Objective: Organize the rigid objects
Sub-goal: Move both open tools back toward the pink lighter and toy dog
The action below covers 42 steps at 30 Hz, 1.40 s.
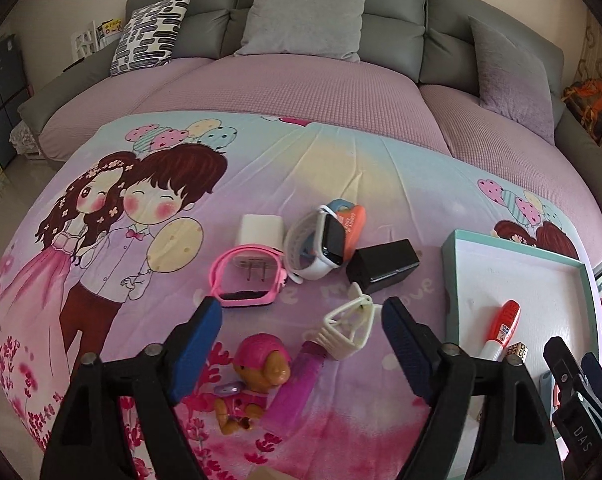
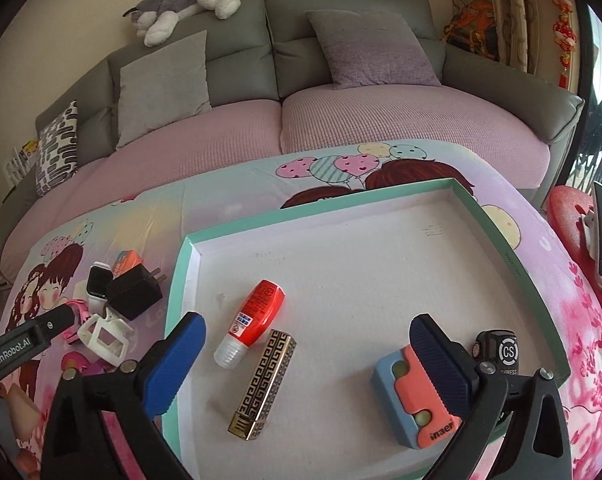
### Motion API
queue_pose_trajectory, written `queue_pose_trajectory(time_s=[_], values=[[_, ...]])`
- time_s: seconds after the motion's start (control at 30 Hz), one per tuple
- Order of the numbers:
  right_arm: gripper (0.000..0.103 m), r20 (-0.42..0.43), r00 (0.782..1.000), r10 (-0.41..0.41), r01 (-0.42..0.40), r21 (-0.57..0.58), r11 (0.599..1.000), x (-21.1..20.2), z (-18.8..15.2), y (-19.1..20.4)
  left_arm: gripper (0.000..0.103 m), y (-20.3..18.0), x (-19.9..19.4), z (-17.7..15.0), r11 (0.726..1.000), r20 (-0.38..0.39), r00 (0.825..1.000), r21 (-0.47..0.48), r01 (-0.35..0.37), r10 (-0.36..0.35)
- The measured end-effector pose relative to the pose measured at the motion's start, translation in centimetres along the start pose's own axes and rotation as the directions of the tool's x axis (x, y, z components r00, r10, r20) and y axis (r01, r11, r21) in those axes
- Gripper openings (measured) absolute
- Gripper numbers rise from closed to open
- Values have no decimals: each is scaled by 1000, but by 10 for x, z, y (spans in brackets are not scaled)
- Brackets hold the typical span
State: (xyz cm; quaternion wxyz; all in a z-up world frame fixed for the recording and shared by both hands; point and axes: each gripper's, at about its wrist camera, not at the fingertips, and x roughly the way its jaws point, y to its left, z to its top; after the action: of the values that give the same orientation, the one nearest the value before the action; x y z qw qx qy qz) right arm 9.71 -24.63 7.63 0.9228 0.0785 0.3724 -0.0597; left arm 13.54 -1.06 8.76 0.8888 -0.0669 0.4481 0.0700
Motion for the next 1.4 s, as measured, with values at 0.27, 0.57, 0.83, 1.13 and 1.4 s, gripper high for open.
queue_pose_trajectory(time_s=[0.27, 0.57, 0.83, 1.13, 1.4], values=[[103, -6, 994, 108, -109, -61, 992, 3, -7, 49, 103, 61, -8, 3, 990, 38, 998, -134, -45, 51], [103, -55, 974, 222, -227, -116, 967, 10, -19, 101, 103, 116, -9, 1, 968, 52, 994, -238, -79, 93], [103, -147, 948, 282, -305, -166, 938, 20, -37, 143, 103, 144, 3, -5, 959, 10, 998, -278, -58, 63], [103, -224, 947, 231, -281, -227, 933, 33, -54, 161, 103, 139, 23, -10, 974, -55, 997, -216, -66, 56], [103, -221, 972, 85, -162, -361, 918, 34, -60, 162, 103, 133, 32, -11, 982, -82, 995, -176, -75, 61]])
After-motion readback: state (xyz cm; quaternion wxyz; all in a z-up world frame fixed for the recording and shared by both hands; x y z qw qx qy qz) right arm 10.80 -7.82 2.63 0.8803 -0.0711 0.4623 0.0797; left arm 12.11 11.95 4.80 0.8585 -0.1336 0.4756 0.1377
